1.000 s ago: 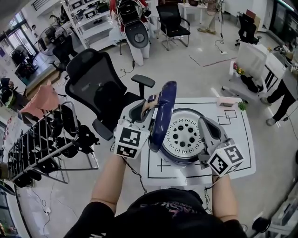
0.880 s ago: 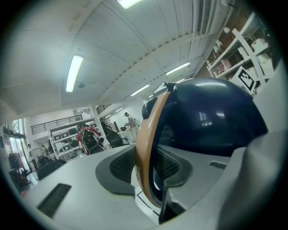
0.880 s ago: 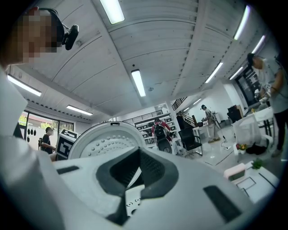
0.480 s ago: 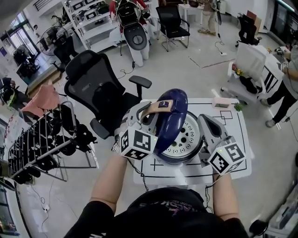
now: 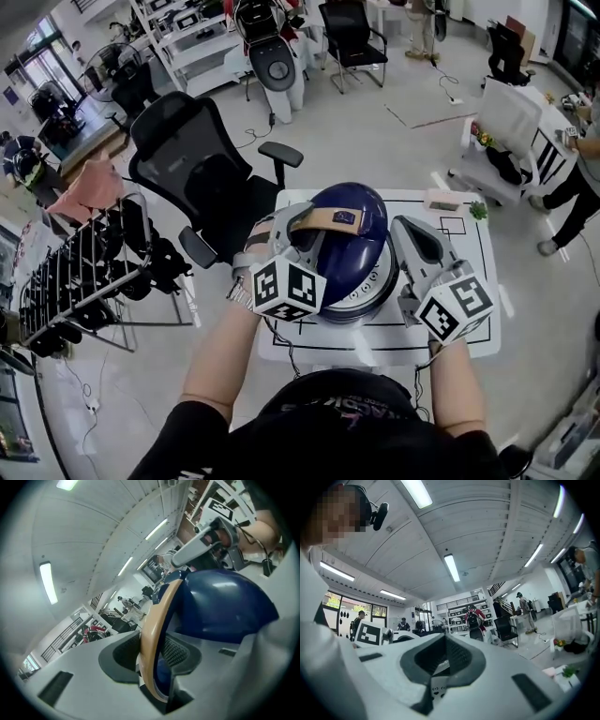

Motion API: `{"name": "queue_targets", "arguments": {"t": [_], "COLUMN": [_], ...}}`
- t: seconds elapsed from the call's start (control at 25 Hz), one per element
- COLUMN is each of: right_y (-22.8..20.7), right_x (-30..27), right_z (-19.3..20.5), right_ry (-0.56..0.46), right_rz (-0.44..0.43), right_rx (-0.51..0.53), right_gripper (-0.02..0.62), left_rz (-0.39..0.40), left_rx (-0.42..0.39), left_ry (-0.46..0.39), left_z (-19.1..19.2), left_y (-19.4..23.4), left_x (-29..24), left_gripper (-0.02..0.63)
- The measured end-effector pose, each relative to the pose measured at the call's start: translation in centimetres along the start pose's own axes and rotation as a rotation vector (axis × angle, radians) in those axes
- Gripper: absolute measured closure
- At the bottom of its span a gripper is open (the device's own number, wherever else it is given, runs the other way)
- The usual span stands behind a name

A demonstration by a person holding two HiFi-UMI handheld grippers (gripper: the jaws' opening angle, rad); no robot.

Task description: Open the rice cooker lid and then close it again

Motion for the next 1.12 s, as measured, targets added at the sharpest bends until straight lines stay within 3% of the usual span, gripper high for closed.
{"name": "queue_targets", "arguments": {"t": [0.6,1.12], "right_y": [-0.8,-1.9], "right_x": [-0.4,-0.7], "right_z": [2.9,5.8], "right_ry": [0.189,0.256], "right_rz": [-0.122,-0.174], "right_rx": [0.043,0.001], "right_gripper": [0.594,0.594], "left_rz": [0.039,0.047], "left_rx": [-0.202,-0.266], "left_ry": [0.089,0.130], "left_z": [-2.0,-1.7], "left_y": [-5.0,-7.0], "left_x": [-2.5,-3.5], "left_gripper": [0.463,0.458]}}
Point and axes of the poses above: the fingertips, and each gripper's own axes: x backward along the fingers, y to its left, z out of its underside, the point moved 7 cm from there along x, backward along the fingers, and after that the axes turned 8 degrees about -y, right-handed, at the moved point
